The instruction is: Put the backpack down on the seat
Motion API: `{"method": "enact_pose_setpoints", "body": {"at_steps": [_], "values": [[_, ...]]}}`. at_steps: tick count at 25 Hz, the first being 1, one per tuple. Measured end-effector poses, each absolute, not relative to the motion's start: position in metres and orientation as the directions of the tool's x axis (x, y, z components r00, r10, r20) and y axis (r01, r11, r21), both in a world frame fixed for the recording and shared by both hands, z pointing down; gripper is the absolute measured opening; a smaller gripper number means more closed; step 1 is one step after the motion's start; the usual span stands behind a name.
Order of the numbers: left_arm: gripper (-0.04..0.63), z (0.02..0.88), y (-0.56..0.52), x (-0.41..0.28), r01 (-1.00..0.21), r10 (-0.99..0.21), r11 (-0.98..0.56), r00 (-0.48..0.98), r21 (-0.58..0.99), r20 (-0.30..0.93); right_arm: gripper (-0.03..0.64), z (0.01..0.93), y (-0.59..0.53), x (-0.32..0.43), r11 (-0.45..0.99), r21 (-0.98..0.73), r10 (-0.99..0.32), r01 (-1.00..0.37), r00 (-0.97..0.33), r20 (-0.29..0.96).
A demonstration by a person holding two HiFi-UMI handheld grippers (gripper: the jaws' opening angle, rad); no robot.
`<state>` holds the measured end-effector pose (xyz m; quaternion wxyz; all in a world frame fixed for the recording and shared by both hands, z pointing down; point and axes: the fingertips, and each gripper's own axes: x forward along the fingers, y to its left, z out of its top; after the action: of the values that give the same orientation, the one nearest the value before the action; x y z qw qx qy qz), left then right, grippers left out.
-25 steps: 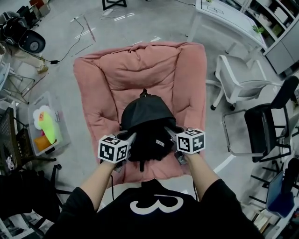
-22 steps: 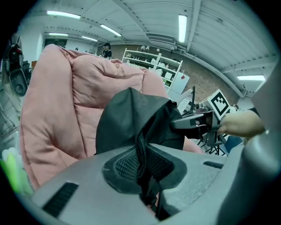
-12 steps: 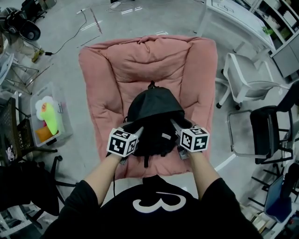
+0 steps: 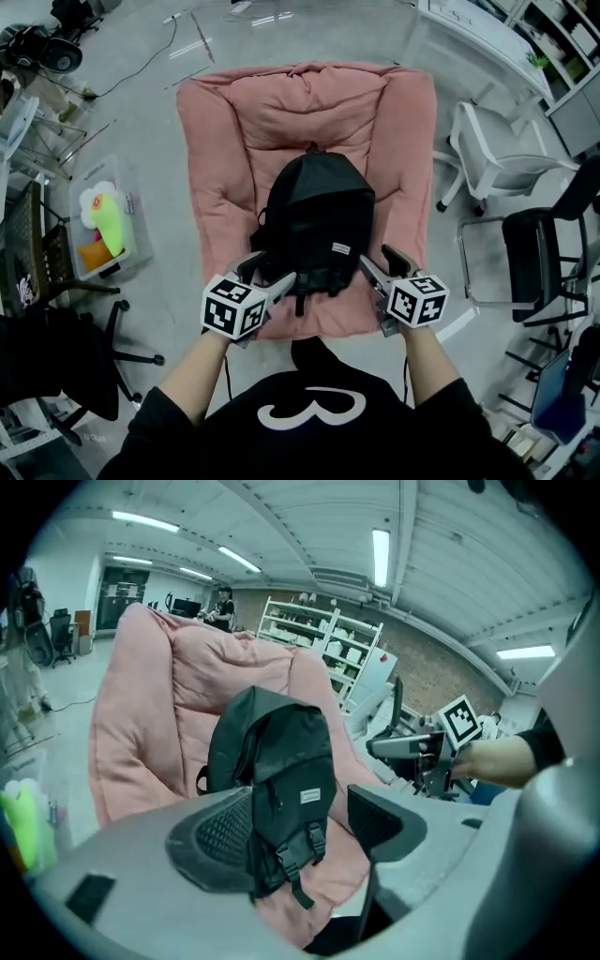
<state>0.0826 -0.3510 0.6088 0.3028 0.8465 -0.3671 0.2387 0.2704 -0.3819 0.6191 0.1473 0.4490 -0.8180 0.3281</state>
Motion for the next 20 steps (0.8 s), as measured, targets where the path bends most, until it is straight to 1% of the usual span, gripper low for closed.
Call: {"method": "enact_pose_setpoints", "body": {"at_steps": [5, 9, 10, 12, 13, 16, 18, 20], "values": [[0.302, 0.535, -0.3, 0.072, -0.773, -0.59, -0.523, 0.632, 0.358, 0.502, 0.262, 0.545, -0.331, 0.233, 0.533, -0.452, -0.596, -0.715, -0.697, 0.399], [0.291, 0.483, -0.25, 0.076, -0.759, -0.643, -0.517, 0.649, 0.396, 0.406, 0.25, 0.485, -0.279, 0.215, 0.623, -0.478, -0.548, -0.619, -0.782, 0.297], [0.276, 0.469, -0.237, 0.079, -0.747, -0.648, -0.525, 0.661, 0.407, 0.378, 0.231, 0.47, -0.262, 0.21, 0.648, -0.475, -0.536, -0.595, -0.8, 0.271], [0.231, 0.442, -0.213, 0.084, -0.715, -0.652, -0.55, 0.691, 0.432, 0.313, 0.164, 0.44, -0.232, 0.2, 0.694, -0.456, -0.518, -0.557, -0.826, 0.221], [0.191, 0.429, -0.202, 0.087, -0.698, -0.65, -0.564, 0.705, 0.441, 0.284, 0.139, 0.426, -0.217, 0.196, 0.712, -0.446, -0.511, -0.542, -0.836, 0.2], [0.027, 0.397, -0.168, 0.098, -0.661, -0.63, -0.61, 0.739, 0.438, 0.237, 0.05, 0.388, -0.176, 0.19, 0.758, -0.449, -0.475, -0.474, -0.872, 0.119], [0.017, 0.38, -0.146, 0.108, -0.638, -0.606, -0.645, 0.762, 0.421, 0.228, 0.018, 0.362, -0.153, 0.193, 0.779, -0.47, -0.448, -0.414, -0.893, 0.045], [0.008, 0.363, -0.123, 0.118, -0.608, -0.583, -0.681, 0.787, 0.408, 0.2, 0.005, 0.345, -0.135, 0.198, 0.79, -0.465, -0.444, -0.399, -0.896, 0.013]]}}
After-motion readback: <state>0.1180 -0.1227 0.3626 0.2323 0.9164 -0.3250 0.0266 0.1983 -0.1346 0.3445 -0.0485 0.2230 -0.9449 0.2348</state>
